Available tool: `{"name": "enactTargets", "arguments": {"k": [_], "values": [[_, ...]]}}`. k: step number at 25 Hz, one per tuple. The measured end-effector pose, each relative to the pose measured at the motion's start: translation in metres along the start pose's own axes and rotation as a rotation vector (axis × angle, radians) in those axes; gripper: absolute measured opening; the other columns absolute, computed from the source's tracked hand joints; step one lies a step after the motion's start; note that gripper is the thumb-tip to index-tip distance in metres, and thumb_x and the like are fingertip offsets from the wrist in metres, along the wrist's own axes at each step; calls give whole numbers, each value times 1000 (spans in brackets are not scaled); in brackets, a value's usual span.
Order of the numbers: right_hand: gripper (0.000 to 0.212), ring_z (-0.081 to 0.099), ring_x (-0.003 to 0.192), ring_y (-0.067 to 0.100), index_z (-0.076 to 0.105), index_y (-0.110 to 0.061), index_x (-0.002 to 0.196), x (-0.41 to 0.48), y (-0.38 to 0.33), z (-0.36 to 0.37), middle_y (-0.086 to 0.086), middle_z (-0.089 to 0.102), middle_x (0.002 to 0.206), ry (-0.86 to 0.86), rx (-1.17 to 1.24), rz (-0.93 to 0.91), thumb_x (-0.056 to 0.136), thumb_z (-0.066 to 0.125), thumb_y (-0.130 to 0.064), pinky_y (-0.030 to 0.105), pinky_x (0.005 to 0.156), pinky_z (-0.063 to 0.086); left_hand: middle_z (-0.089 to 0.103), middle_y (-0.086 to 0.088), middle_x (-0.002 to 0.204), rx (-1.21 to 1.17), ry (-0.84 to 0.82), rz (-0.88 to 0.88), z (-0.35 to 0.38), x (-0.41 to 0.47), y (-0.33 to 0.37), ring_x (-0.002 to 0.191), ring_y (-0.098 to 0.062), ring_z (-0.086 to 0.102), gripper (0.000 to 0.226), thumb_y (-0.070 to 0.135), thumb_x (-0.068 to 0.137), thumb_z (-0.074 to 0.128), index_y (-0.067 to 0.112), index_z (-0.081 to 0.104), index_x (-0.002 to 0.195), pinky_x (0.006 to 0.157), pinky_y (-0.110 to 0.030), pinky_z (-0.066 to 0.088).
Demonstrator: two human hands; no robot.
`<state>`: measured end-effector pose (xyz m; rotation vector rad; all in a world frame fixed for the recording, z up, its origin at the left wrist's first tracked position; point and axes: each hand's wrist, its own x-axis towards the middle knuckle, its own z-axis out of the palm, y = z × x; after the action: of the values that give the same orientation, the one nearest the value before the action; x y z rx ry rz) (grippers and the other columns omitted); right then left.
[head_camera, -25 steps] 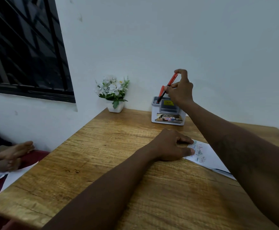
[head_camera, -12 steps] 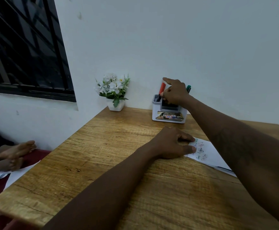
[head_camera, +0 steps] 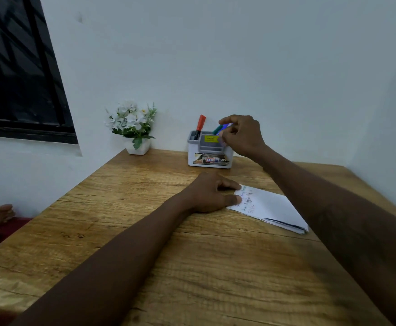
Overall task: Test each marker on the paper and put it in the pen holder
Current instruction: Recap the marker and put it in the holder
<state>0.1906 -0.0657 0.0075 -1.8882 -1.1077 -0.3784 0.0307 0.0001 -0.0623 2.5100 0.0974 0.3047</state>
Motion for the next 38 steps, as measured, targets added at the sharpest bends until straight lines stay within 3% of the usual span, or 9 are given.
{"name": "enactTargets", "arguments": {"k": [6, 11, 16, 21, 25, 29, 31, 35, 38], "values": [[14, 76, 67, 15, 81, -10, 98, -51, 13, -39, 3, 78, 75, -27, 41, 18, 86, 75, -6, 41, 74, 65, 63, 10, 139, 63, 38, 24, -2, -2, 0, 127, -4, 54, 47, 40, 90, 73, 28, 66, 134, 97, -16, 37], [8, 68, 61, 1, 84, -13, 92, -88, 42, -74, -5, 76, 73, -42, 12, 67, 85, 82, -15, 23, 66, 58, 64, 12, 137, 44, 51, 39, 0, -2, -3, 117, 6, 53, 41, 37, 90, 73, 29, 69, 130, 86, -3, 33], [3, 64, 58, -7, 84, -18, 86, -102, 71, -103, -7, 75, 69, 14, -27, 265, 83, 83, -18, 7, 59, 44, 64, 12, 136, 18, 26, 40, 0, -1, -3, 118, 3, 54, 39, 34, 90, 74, 31, 69, 129, 89, -7, 38], [5, 64, 75, -4, 84, -13, 87, -101, 87, -123, -6, 77, 81, 51, -88, 395, 84, 83, -16, 14, 68, 46, 66, 12, 135, -7, 5, 40, 0, 0, -4, 122, -4, 57, 38, 35, 89, 76, 34, 71, 126, 100, -23, 46], [8, 62, 72, -2, 83, -10, 83, -102, 89, -130, -2, 76, 80, 16, -152, 434, 83, 84, -19, 14, 63, 42, 66, 14, 133, -16, 1, 41, 2, 2, -6, 121, -1, 57, 38, 39, 87, 77, 36, 71, 124, 95, -17, 44], [13, 60, 67, 9, 82, -6, 79, -102, 98, -143, 9, 79, 84, -47, -282, 548, 77, 83, -19, 22, 62, 46, 66, 14, 133, -17, -11, 48, 2, 1, -6, 122, -4, 58, 38, 41, 86, 77, 38, 71, 123, 100, -26, 48], [22, 55, 61, 17, 81, -1, 86, -102, 103, -145, 14, 74, 81, -98, -358, 633, 74, 80, -19, 29, 65, 46, 66, 14, 133, -5, -9, 54, 2, 0, -4, 122, -4, 57, 38, 41, 86, 77, 38, 71, 124, 101, -26, 47], [18, 48, 51, 17, 79, -4, 85, -104, 99, -142, 4, 60, 69, -158, -448, 662, 74, 74, -18, 27, 60, 43, 66, 12, 135, -5, -14, 61, 4, -1, -1, 125, -6, 56, 38, 40, 87, 76, 36, 71, 124, 102, -28, 48], [12, 56, 50, 17, 79, -9, 85, -102, 96, -144, 2, 69, 72, -203, -460, 683, 79, 75, -18, 23, 55, 45, 65, 12, 136, 7, -21, 59, 4, 0, -1, 125, -8, 56, 38, 40, 88, 76, 36, 70, 125, 99, -26, 48]]}}
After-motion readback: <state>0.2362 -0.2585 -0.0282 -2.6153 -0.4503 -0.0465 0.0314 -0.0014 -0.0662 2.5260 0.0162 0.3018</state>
